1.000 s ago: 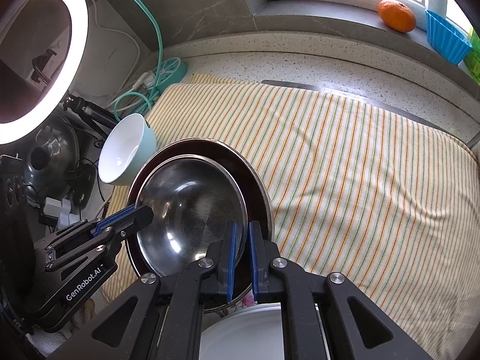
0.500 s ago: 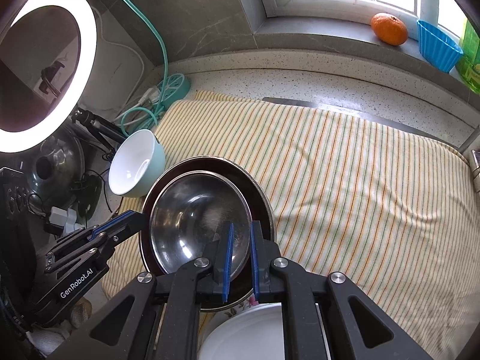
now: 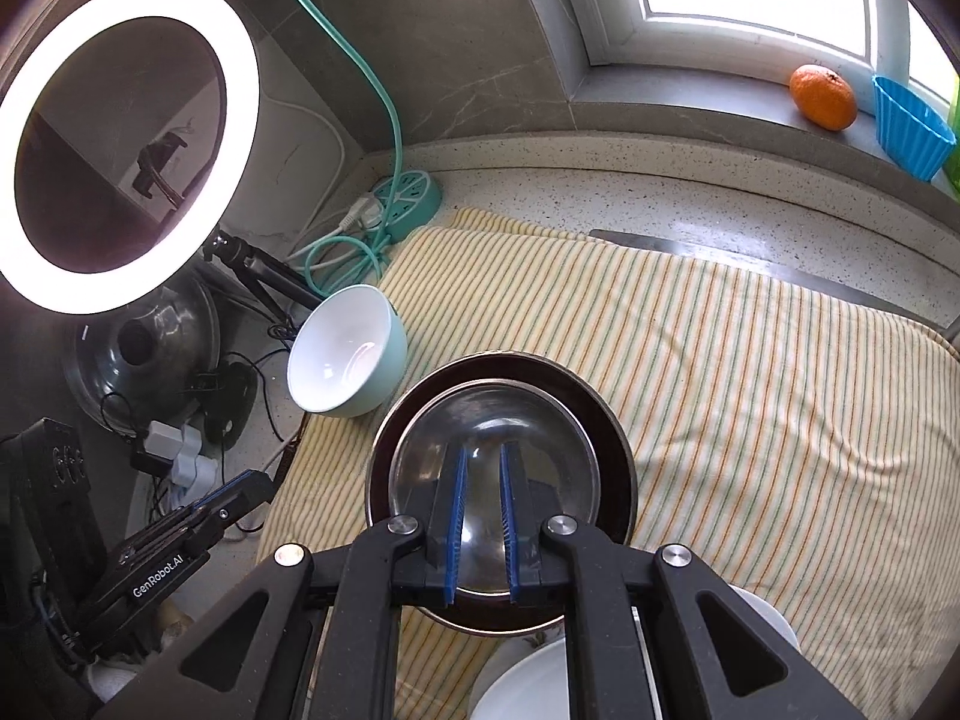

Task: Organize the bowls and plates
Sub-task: 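Open both grippers and withdraw from the nested steel bowls, then grasp the rim of the white teal-rimmed bowl with both grippers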

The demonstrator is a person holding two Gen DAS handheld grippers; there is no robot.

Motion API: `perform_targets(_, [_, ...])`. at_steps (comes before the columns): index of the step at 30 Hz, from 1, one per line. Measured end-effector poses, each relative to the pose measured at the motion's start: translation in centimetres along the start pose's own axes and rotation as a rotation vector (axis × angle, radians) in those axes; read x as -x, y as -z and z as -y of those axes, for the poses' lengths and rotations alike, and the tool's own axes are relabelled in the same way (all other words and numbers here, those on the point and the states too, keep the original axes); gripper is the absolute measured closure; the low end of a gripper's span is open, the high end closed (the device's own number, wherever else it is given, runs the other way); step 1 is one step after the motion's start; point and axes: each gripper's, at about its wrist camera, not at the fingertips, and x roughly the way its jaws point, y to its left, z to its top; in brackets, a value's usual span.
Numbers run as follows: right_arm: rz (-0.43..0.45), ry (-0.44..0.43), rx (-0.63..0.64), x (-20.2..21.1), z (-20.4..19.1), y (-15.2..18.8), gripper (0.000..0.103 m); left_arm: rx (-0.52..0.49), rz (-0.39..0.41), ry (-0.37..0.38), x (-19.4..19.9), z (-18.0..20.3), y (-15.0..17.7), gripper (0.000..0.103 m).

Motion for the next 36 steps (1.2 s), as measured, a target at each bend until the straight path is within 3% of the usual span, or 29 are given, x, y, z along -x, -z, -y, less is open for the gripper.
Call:
perform_targets(6, [-0.008, -0.045, 0.000, -1.2, -1.6, -1.5, 0.089, 0.095, 0.035, 0.000, 0.3, -3.0, -0.8, 0.096])
perform_targets(18, [-0.037, -0.088, -0.023, -5.1, -4.1, -5.0, 0.088, 0.231, 0.062, 0.086, -1.3, -6.0, -2.4, 0.091])
perform_targets(36, [-0.094, -0.059, -0.024, -10.8, -6.3, -7.5, 0.088, 0.264, 0.054, 0.142, -4.1, -6.5, -4.7, 0.091])
